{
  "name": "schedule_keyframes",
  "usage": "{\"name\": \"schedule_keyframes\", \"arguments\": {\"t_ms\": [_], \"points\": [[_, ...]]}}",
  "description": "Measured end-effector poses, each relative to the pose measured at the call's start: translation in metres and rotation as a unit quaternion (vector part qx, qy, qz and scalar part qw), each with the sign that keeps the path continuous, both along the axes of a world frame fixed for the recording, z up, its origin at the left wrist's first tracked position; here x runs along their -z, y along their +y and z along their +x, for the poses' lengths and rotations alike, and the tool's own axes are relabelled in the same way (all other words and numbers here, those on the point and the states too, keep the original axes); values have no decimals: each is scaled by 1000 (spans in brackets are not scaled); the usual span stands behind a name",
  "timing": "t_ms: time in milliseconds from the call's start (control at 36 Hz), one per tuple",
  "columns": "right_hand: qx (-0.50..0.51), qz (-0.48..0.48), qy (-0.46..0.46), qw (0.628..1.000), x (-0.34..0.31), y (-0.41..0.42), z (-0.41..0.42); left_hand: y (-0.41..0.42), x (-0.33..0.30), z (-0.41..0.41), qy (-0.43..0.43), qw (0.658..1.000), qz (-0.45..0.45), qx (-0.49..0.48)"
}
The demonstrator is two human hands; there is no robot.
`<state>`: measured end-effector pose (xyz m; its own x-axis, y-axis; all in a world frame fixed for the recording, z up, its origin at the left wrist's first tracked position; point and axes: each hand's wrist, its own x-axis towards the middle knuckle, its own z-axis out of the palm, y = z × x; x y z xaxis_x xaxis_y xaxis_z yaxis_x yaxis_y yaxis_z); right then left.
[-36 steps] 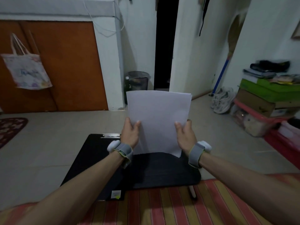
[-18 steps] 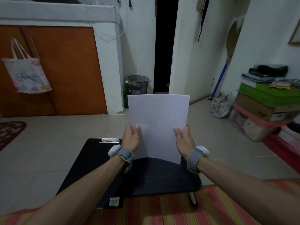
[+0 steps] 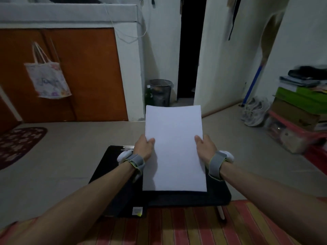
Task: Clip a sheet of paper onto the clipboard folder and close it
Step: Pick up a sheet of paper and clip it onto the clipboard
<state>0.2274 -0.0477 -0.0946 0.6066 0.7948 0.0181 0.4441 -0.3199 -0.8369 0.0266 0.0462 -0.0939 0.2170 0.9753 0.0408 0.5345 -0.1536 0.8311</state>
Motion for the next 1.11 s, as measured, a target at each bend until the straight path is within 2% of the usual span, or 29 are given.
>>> {"name": "schedule_keyframes", "arguments": {"t_ms": [111,278,361,472,667,722,778,806,861,917,972,1028,1111], "points": [[-39,-77,4,996,19,1,-18,2,16,-28,50,998,-33,21],[-105,-153,-43,982,35,13,-56,7,31,-78,128,990,-32,40],[-124,-191,-41,973,39,23,-72,14,36,-97,172,981,-89,25],[-129,-205,-41,969,42,33,-92,25,42,-115,227,965,-129,4],[-153,-228,-19,961,53,49,-122,50,46,-142,307,940,-147,-21],[-151,-230,-17,961,55,50,-126,56,50,-140,343,930,-130,-29],[-150,-230,-5,961,57,50,-125,59,50,-138,413,903,-106,-45],[-153,-234,8,960,61,54,-127,66,52,-142,455,886,-87,-40],[-154,-236,37,959,64,56,-127,80,56,-150,490,872,-11,7],[-152,-228,62,960,66,57,-127,93,57,-159,498,865,37,36],[-146,-216,84,962,70,58,-126,107,61,-161,464,878,100,64],[-143,-207,107,962,74,59,-125,118,64,-155,452,867,162,130],[-147,-195,136,960,77,59,-123,127,63,-144,445,852,195,197]]}}
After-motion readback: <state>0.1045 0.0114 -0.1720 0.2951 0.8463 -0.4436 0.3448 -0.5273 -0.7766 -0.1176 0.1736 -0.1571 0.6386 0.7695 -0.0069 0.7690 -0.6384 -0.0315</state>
